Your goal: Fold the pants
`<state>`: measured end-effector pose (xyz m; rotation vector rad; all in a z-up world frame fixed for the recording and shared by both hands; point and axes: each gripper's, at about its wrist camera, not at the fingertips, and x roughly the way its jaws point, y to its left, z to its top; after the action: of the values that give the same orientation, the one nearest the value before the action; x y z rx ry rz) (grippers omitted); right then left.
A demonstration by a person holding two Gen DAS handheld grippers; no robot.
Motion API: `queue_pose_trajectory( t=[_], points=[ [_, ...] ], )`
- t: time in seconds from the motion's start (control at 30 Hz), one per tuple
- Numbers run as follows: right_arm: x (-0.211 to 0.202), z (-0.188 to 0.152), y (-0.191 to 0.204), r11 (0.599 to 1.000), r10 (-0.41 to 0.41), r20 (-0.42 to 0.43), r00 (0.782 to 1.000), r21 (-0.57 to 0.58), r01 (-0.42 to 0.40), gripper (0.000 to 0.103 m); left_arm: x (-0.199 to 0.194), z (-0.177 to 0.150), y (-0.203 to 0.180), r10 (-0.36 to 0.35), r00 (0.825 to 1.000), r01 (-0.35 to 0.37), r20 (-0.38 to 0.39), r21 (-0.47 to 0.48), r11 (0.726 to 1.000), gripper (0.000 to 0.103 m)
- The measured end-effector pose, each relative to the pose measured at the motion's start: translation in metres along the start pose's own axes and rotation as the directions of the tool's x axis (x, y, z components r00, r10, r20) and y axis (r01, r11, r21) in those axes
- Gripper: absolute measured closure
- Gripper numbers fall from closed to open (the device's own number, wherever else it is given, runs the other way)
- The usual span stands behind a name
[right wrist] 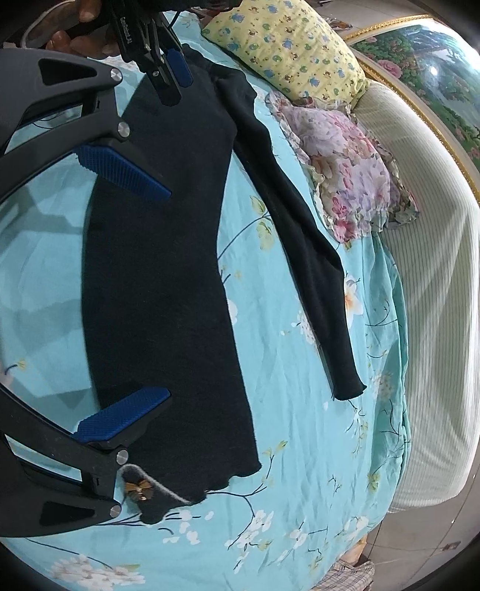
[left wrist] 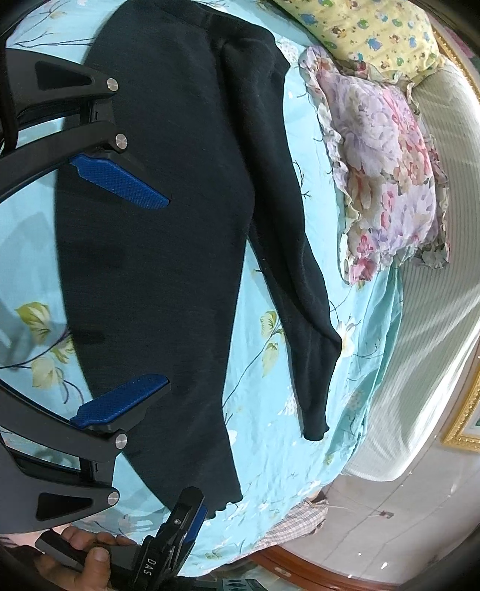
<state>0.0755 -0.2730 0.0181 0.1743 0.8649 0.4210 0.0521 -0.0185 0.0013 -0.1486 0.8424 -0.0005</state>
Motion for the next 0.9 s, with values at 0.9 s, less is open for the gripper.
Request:
queue_pose_trajectory(
  t=[0.9],
  points=[
    [0.051, 0.108, -0.04, 0.999, 0.02, 0.009, 1.0, 0.033, -0.02, 0.002, 0.069, 0.104, -0.016, 0.015, 1.0, -0.013, -0.027, 0.086, 0.996, 0.011]
  ],
)
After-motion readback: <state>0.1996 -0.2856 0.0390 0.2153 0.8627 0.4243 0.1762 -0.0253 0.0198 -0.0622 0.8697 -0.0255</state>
